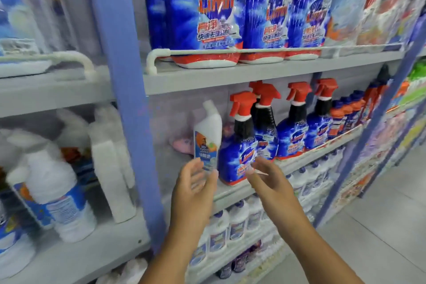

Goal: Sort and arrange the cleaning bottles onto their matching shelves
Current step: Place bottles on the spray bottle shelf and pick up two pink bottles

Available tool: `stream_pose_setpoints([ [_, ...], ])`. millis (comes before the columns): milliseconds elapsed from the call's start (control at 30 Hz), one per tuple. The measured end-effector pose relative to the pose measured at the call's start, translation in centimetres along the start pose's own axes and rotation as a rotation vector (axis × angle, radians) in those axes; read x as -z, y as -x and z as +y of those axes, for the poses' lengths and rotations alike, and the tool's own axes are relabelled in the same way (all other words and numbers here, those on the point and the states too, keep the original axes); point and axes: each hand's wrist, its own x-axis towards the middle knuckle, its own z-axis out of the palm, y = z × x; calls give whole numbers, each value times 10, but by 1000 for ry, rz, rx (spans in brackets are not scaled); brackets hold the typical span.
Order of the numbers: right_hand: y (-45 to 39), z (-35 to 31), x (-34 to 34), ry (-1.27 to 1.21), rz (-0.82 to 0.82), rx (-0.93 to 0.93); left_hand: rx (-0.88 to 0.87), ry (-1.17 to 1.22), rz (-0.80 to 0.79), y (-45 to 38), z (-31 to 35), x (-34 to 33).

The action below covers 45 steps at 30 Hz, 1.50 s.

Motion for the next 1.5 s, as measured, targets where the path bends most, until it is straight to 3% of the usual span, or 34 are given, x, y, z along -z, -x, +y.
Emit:
stream_pose_setpoints([
  [133,-62,-2,14,63,4,54,-19,24,136,-58,1,-34],
  [233,-108,1,17,179,-1,173,-45,-107,280,-97,-13,-51],
  [300,-136,2,16,249,-31,287,-56,-185,300,-121,-18,-60],
  [400,-170,7,14,307,-208,345,-17,-331,230,-145,-15,-72],
  [500,-190,13,17,342,-314,371,-40,-462,282,-149,-13,-79],
  [667,-203,22,27,375,-387,471,-86,-586,564,-152,-15,-58],
  [900,-212,19,44,444,-350,487,-43,-679,726,-152,-9,-37],
  [933,-213,19,45,438,-359,475,-89,-704,781,-149,-9,-42],
  [1033,-215,20,45,403,-388,456,-497,-870,922,-130,-15,-65],
  [1100,-213,22,44,399,-401,451,-629,-851,832,-117,-25,-81],
  [1133,-211,23,43,397,-406,448,-600,-768,762,-113,-26,-87],
  [1267,-205,26,40,380,-395,441,-34,-210,490,-119,-24,-93],
  [1300,-205,26,39,385,-394,446,8,-168,426,-117,-20,-91],
  [1433,-204,19,28,340,-419,450,-22,-239,6,-77,-1,-91],
  [1500,-203,16,13,293,-431,481,-43,-419,-16,-64,-5,-90],
])
